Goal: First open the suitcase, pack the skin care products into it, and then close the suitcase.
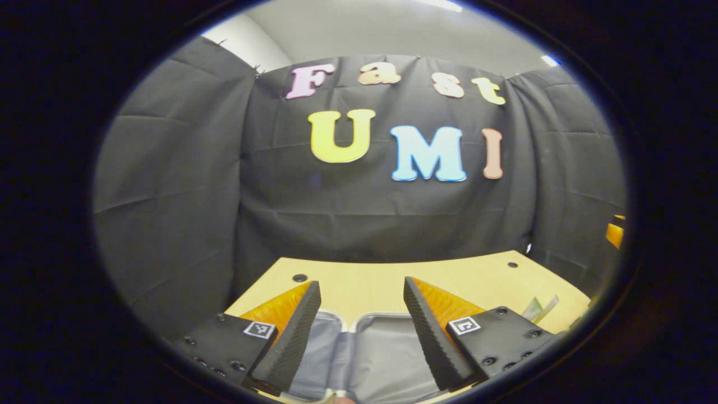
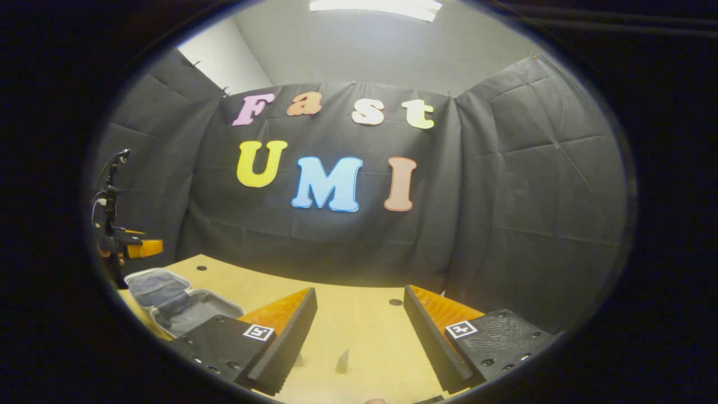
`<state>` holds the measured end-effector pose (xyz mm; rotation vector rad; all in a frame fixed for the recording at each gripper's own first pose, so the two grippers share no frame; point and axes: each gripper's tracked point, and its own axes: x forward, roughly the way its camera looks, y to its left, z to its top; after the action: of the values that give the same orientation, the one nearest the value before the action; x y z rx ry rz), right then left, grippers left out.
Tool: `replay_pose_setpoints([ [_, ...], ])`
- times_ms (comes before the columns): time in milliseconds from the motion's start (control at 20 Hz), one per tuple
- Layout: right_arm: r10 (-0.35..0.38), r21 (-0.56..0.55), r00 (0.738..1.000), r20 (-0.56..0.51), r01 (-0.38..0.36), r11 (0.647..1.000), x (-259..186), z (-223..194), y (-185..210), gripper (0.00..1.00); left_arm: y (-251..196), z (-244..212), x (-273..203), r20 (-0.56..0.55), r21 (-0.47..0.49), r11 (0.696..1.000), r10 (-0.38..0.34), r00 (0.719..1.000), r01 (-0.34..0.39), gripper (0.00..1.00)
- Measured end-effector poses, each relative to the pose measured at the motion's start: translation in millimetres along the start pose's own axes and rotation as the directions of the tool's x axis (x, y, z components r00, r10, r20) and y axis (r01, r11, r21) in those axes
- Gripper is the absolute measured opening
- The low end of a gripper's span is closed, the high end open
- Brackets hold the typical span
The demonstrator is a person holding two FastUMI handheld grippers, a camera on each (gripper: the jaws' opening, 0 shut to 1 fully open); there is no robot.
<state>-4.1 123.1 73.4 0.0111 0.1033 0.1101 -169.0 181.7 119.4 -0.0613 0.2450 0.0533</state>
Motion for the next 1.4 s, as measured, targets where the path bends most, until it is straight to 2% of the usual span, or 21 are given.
replay_pose_setpoints([
  [100, 0.002, 0.015, 1.0, -0.01, -0.002, 1.0, 0.3, -5.0, -6.5, 0.94, -48.2, -3.0, 5.2, 0.011, -0.006, 0.998, -0.067, 0.998, 0.068, 0.96],
  [150, 0.003, 0.02, 1.0, -0.015, -0.002, 1.0, -0.1, -8.1, -10.0, 0.94, -73.6, -7.3, 8.9, 0.009, -0.006, 0.995, -0.103, 0.995, 0.103, 0.92],
  [300, 0.001, 0.026, 1.0, -0.026, 0.0, 1.0, -2.6, -14.2, -21.1, 0.94, -139.1, -23.2, 18.2, -0.002, 0.008, 0.982, -0.191, 0.982, 0.191, 0.96],
  [450, -0.002, 0.027, 0.999, -0.036, 0.003, 1.0, -1.4, -19.0, -30.9, 0.94, -204.0, -23.5, 23.9, 0.04, -0.011, 0.961, -0.276, 0.96, 0.277, 0.96],
  [500, 0.003, 0.034, 0.999, -0.04, -0.002, 0.999, -1.1, -20.5, -33.1, 0.94, -222.1, -25.2, 27.9, 0.056, -0.017, 0.955, -0.293, 0.954, 0.295, 0.92],
  [550, 0.009, 0.043, 0.999, -0.044, -0.007, 0.999, -0.6, -22.5, -34.4, 0.94, -240.0, -28.0, 30.2, 0.064, -0.025, 0.95, -0.31, 0.949, 0.312, 0.95],
  [700, 0.034, 0.053, 0.998, -0.051, -0.031, 0.998, 1.6, -27.7, -36.7, 0.94, -294.6, -46.7, 39.4, 0.067, -0.032, 0.932, -0.358, 0.931, 0.36, 0.95],
  [750, 0.045, 0.047, 0.997, -0.058, -0.043, 0.998, 3.8, -32.5, -36.9, 0.94, -310.0, -55.6, 43.4, 0.065, -0.023, 0.927, -0.371, 0.926, 0.373, 0.99],
  [800, 0.06, 0.042, 0.996, -0.067, -0.057, 0.997, 4.7, -36.6, -37.0, 0.94, -324.7, -68.0, 48.4, 0.057, -0.01, 0.926, -0.377, 0.924, 0.379, 0.95],
  [900, 0.087, 0.048, 0.993, -0.082, -0.083, 0.995, 7.2, -43.5, -39.3, 0.94, -343.8, -97.0, 60.8, 0.035, 0.002, 0.924, -0.383, 0.923, 0.383, 0.98],
  [950, 0.098, 0.055, 0.991, -0.086, -0.094, 0.994, 7.3, -46.8, -41.4, 0.94, -350.6, -114.7, 66.3, 0.018, 0.0, 0.924, -0.382, 0.924, 0.382, 0.95],
  [1150, 0.137, 0.036, 0.984, -0.117, -0.133, 0.99, 9.2, -66.4, -48.8, 0.94, -357.9, -185.0, 82.4, -0.075, 0.036, 0.938, -0.343, 0.936, 0.346, 0.95],
  [1400, 0.186, 0.034, 0.972, -0.141, -0.183, 0.983, 17.5, -82.2, -46.5, 0.94, -377.7, -243.5, 101.4, -0.2, 0.004, 0.94, -0.335, 0.921, 0.342, 0.92],
])
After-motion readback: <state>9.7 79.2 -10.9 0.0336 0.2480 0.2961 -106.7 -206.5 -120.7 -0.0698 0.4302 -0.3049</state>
